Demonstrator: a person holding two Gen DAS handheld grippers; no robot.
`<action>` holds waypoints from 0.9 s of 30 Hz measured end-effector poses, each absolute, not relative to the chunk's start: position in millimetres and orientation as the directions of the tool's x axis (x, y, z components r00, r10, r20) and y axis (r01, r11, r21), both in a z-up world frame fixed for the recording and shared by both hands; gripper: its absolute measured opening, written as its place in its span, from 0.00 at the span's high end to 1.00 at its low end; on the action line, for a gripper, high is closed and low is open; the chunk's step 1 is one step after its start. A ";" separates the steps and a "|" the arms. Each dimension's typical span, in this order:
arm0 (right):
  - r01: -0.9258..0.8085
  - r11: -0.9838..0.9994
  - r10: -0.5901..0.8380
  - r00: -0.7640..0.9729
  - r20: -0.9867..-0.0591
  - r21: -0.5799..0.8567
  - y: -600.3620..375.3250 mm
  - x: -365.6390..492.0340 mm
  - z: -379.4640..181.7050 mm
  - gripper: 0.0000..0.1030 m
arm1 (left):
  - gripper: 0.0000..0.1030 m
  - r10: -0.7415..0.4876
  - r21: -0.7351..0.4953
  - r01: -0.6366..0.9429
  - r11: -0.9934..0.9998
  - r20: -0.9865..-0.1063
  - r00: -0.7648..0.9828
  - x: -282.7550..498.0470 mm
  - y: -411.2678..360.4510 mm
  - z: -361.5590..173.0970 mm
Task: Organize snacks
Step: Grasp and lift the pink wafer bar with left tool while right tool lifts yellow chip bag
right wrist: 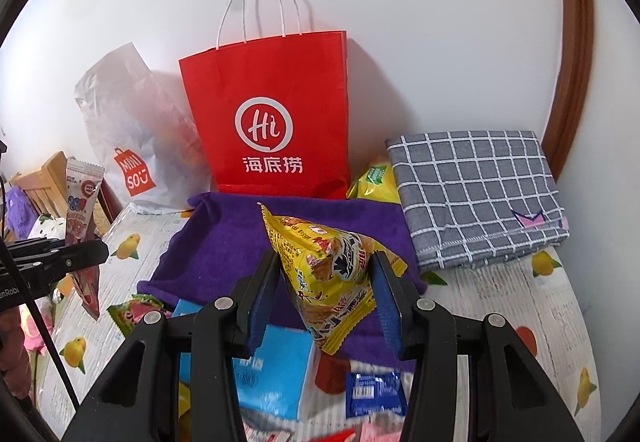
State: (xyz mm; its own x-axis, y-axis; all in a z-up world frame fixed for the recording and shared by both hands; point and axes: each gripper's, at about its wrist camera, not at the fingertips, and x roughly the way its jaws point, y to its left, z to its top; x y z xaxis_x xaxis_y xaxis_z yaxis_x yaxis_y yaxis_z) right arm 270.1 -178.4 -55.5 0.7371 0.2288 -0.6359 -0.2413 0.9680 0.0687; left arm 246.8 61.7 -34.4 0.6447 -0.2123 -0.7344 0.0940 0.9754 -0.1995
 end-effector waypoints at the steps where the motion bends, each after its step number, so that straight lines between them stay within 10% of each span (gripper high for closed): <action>1: -0.241 0.968 0.230 0.735 -0.638 0.071 -177.9 273.4 -57.0 0.55 | 0.82 -0.212 -0.200 0.093 0.975 -0.739 0.640 251.8 62.6 -37.2; 27: -0.229 0.972 0.192 0.653 -0.733 0.050 -179.2 362.1 -136.5 0.55 | 0.82 -0.213 -0.204 0.075 0.976 -0.830 0.516 347.0 74.3 -110.6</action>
State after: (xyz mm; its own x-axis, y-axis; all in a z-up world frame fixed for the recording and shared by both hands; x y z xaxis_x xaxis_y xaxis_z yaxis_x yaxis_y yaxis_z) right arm 362.1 -179.2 -136.5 0.6525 0.1919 -0.7331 -0.2291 0.9721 0.0505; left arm 347.0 74.3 -110.6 0.5161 -0.2129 -0.8296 0.0755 0.9762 -0.2036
